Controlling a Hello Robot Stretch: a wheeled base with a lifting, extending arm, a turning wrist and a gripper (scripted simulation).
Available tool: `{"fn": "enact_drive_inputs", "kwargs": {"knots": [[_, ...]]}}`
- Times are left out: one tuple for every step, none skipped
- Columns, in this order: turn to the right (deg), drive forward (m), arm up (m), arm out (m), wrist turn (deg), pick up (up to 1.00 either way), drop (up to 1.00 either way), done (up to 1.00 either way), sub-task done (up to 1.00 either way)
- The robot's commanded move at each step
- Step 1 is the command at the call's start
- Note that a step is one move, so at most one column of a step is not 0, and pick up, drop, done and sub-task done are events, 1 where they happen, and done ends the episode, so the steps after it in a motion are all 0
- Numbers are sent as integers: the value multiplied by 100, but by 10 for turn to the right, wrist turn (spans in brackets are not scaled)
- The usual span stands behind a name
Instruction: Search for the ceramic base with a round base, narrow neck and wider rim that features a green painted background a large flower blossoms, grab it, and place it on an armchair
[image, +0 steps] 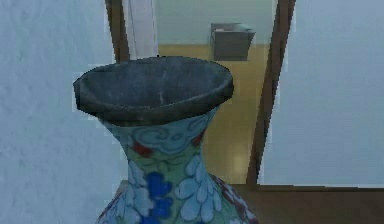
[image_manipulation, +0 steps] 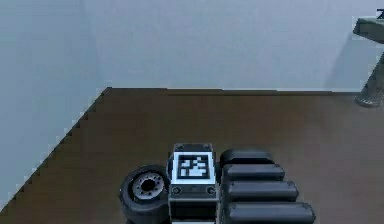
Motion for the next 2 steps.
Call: {"fn": "enact_drive_inputs", "kwargs": {"knots": [[0, 100, 0, 0, 0, 0, 0, 0, 0], [240, 0, 0, 0, 0, 0, 0, 0, 0]]}}
